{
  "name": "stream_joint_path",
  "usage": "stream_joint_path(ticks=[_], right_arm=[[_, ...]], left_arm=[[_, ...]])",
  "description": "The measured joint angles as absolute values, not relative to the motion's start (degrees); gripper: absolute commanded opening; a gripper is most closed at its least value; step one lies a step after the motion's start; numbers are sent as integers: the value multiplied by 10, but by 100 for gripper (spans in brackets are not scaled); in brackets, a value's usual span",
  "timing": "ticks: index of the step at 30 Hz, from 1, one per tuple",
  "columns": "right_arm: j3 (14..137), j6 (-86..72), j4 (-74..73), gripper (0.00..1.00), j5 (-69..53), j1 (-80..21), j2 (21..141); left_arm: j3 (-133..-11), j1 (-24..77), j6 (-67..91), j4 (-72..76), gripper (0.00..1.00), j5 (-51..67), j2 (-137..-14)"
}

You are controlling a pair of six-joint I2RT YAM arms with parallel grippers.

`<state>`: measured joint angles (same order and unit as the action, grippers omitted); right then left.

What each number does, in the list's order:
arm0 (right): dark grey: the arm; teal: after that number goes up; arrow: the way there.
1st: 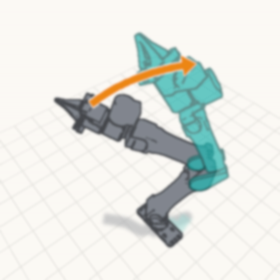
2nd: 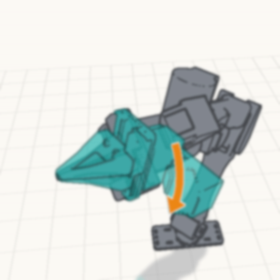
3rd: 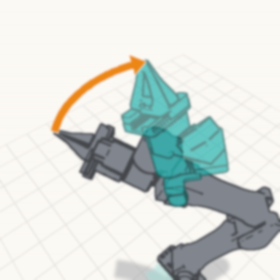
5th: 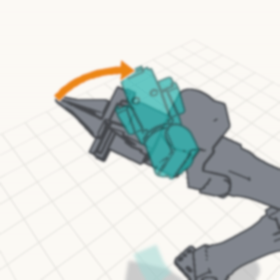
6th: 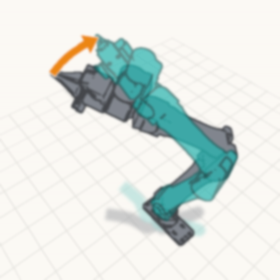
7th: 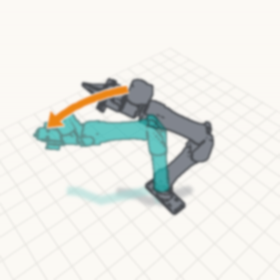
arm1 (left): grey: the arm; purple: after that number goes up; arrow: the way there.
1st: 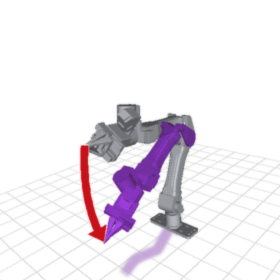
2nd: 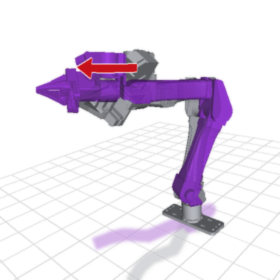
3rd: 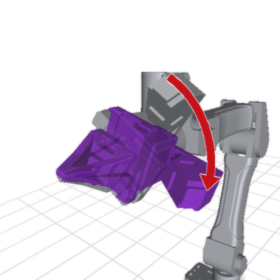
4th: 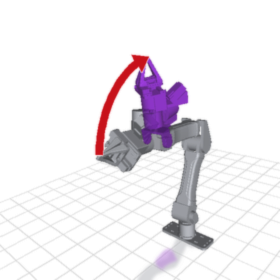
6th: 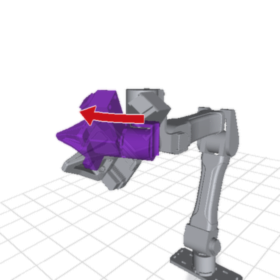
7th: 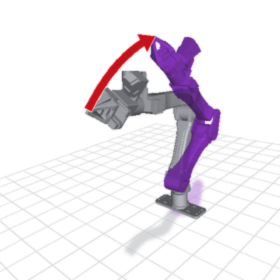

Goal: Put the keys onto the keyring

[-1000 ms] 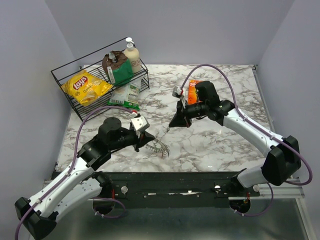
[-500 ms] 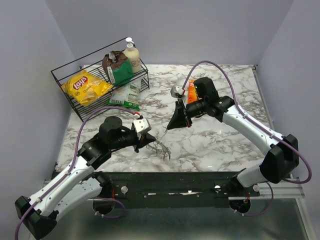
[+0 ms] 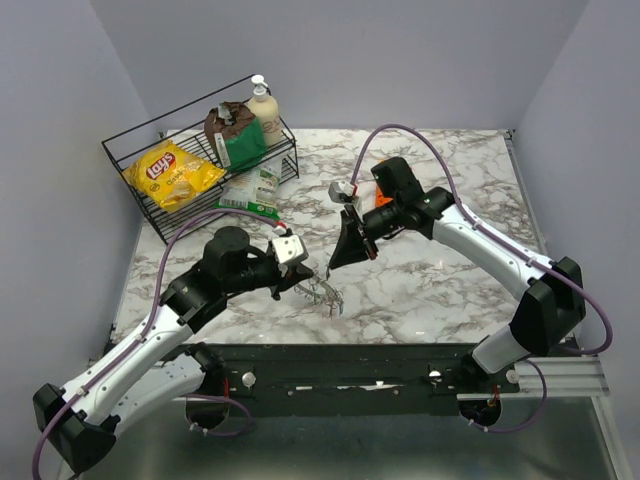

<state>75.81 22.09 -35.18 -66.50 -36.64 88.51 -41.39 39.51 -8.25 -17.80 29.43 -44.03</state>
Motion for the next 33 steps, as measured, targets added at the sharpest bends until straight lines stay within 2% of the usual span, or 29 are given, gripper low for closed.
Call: stream_joint_path(ticks=[33], right_arm=[[786,241,-391,0,-667,-390,913]], left_arm=[[-464,395,-115,-172,0,307,-501]])
